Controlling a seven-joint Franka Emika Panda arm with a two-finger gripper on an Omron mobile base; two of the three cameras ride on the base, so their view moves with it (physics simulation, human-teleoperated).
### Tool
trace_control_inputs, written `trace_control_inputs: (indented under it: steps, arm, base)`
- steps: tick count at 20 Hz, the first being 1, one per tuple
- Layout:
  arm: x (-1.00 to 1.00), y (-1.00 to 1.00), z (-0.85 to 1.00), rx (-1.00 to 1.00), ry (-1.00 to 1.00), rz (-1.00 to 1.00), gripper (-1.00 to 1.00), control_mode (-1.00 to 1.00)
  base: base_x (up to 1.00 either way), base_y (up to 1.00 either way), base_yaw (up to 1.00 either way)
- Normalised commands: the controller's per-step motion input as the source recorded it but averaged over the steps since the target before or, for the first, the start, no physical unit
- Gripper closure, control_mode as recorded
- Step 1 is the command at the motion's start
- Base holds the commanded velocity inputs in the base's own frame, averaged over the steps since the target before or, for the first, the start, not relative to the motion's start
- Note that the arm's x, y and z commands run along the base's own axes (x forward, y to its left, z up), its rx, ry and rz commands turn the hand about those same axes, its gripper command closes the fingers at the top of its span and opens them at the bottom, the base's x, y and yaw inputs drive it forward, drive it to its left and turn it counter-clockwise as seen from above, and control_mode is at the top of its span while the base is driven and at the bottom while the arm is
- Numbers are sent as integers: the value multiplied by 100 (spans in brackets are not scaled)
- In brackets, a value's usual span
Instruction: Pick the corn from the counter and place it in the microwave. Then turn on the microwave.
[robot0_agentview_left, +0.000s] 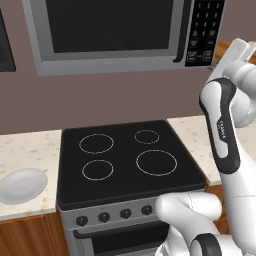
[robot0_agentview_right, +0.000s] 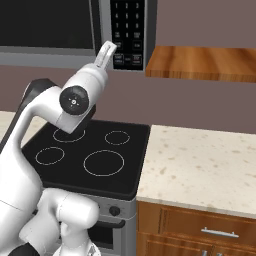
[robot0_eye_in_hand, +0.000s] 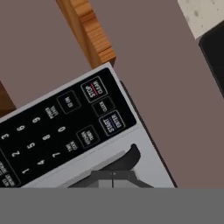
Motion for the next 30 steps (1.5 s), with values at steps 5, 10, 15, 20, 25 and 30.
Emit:
trace_control_inputs:
  steps: [5, 10, 15, 20, 25, 30]
  arm:
    - [19, -5, 0, 7, 0, 0, 100, -100]
    - [17, -3, 0, 6, 0, 0, 100, -100]
    - [18, -1, 0, 6, 0, 0, 100, -100]
    - [17, 0, -1, 6, 0, 0, 100, -100]
    - [17, -1, -2, 6, 0, 0, 100, -100]
    - [16, -1, -3, 6, 0, 0, 100, -100]
  base:
    - [0, 0, 0]
    - [0, 0, 0]
    - [0, 0, 0]
    - [0, 0, 0]
    - [0, 0, 0]
    - [0, 0, 0]
